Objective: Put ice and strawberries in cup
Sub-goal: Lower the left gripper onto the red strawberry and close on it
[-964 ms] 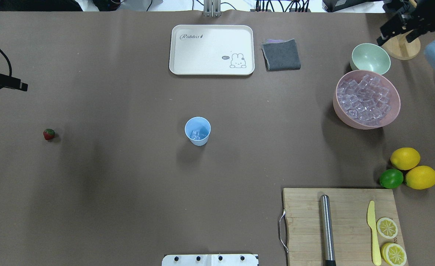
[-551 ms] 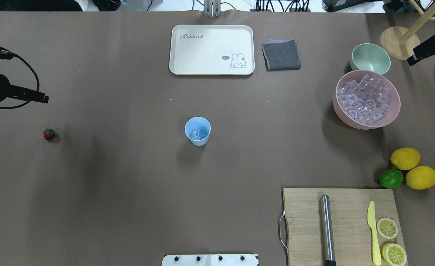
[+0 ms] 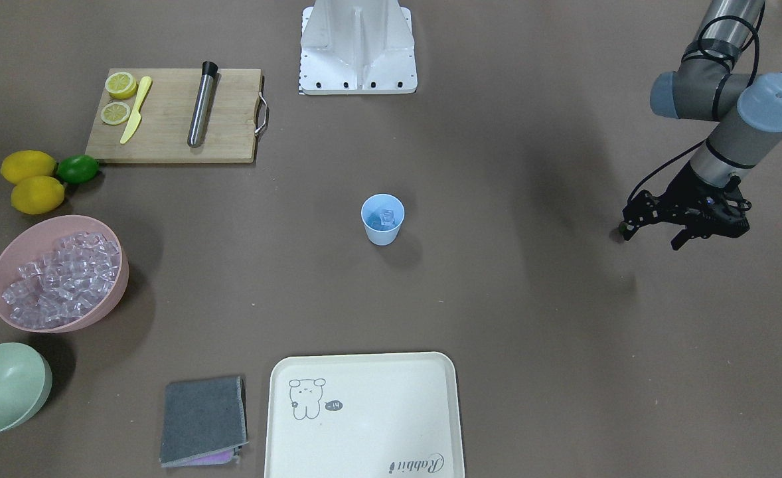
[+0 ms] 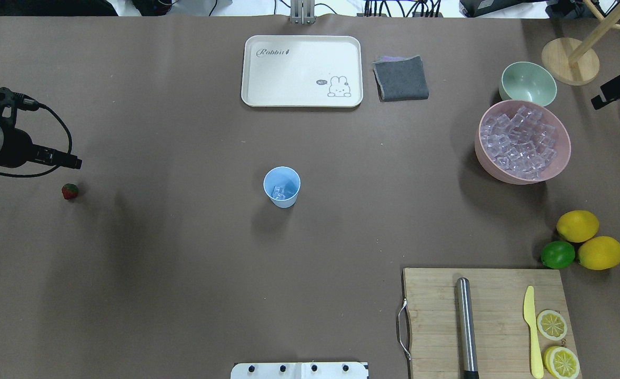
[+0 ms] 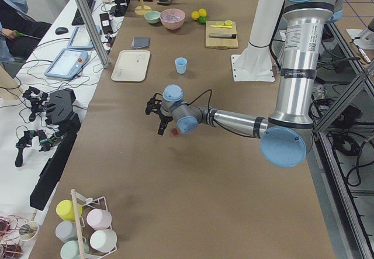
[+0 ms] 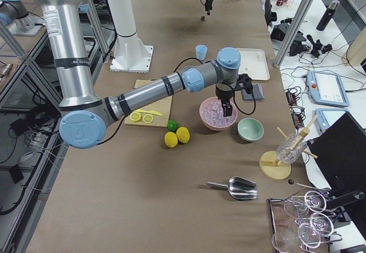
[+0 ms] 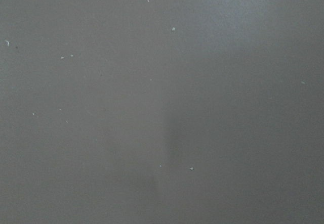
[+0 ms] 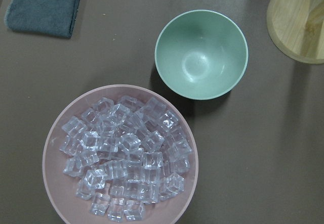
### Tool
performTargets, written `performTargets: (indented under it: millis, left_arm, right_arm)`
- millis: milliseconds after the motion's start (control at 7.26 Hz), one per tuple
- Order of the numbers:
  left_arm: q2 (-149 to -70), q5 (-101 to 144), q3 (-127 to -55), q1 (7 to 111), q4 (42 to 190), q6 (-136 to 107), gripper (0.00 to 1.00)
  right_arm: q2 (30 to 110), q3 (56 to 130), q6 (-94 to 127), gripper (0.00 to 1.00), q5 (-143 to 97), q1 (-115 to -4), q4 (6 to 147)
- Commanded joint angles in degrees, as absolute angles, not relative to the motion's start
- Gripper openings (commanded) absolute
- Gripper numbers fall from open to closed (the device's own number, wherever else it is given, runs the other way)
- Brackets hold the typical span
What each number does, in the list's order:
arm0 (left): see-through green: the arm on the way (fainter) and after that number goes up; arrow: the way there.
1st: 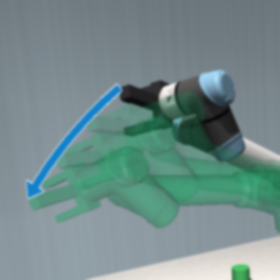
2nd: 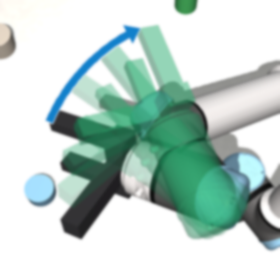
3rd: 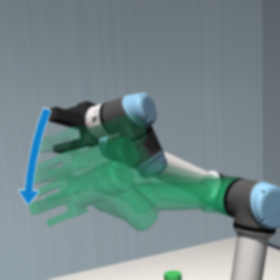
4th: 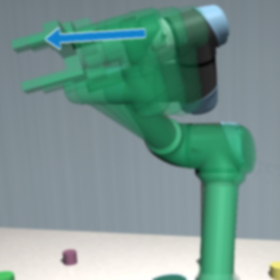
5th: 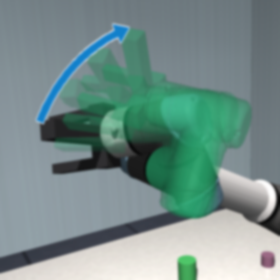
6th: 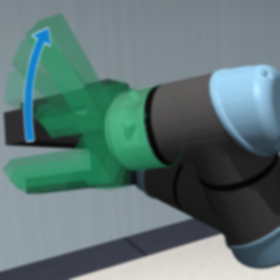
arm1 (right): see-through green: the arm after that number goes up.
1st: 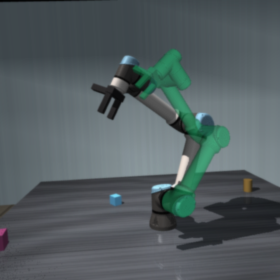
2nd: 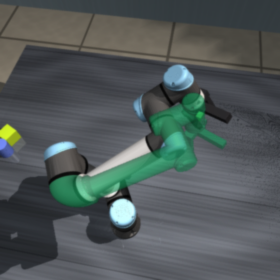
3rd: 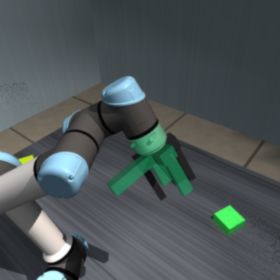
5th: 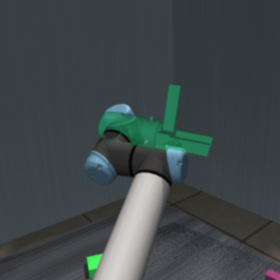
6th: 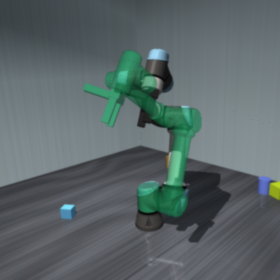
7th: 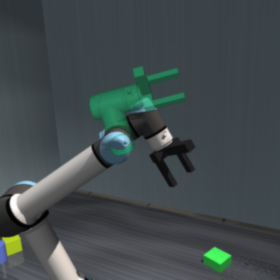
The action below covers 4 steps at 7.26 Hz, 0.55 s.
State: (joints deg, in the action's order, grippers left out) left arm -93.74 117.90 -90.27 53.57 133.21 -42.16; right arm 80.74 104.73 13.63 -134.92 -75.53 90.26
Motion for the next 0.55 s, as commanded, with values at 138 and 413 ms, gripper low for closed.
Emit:
performTargets:
  millis: [138,413]
  left_arm:
    - [-93.3,114.6,-87.6,49.5,134.6,-42.6,0.97]
    - [-92.2,115.2,-89.2,49.5,134.6,-42.6,0.97]
  right_arm:
    - [79.8,104.8,14.0,0.98,-134.6,-74.8,90.3]
    - [79.7,104.8,14.2,0.98,-134.4,-74.3,90.2]
